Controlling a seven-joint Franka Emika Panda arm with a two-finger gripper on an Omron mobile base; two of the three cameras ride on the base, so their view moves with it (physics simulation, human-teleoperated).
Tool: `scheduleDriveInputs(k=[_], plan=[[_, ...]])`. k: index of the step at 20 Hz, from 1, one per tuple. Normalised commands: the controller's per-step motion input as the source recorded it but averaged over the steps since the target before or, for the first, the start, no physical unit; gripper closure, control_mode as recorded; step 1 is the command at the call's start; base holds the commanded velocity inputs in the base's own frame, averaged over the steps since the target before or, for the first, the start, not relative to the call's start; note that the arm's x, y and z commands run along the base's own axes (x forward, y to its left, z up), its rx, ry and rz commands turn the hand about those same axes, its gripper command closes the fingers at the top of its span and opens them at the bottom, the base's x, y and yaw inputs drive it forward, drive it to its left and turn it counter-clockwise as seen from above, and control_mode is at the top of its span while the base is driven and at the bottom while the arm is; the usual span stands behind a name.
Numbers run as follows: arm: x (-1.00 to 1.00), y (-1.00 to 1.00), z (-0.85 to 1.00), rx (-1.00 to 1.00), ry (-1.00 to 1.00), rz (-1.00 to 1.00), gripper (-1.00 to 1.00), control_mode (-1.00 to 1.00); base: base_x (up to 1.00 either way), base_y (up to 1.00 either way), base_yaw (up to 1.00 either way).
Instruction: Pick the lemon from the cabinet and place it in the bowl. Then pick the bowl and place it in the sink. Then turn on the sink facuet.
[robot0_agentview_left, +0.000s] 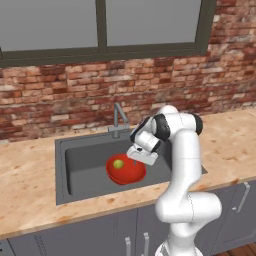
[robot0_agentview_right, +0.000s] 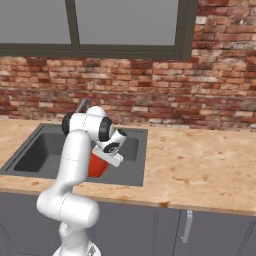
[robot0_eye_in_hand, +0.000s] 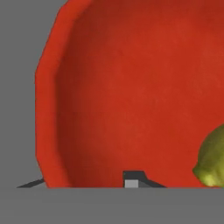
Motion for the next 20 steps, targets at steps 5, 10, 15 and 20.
scheduleDriveInputs(k=[5,10,15,20], plan=[[0.0,-0.02,0.08,0.05,-0.08,0.02,-1.0,-1.0,0.0,0.0,0.0],[0.0,-0.2,0.39,0.1,-0.02,0.0,-1.0,-1.0,0.0,0.0,0.0],[0.0,-0.39,0.33,0.11,0.0,0.0,-1.0,-1.0,0.0,0.0,0.0],[-0.09,-0.42,0.48,0.14,0.0,0.0,-1.0,-1.0,0.0,0.0,0.0]])
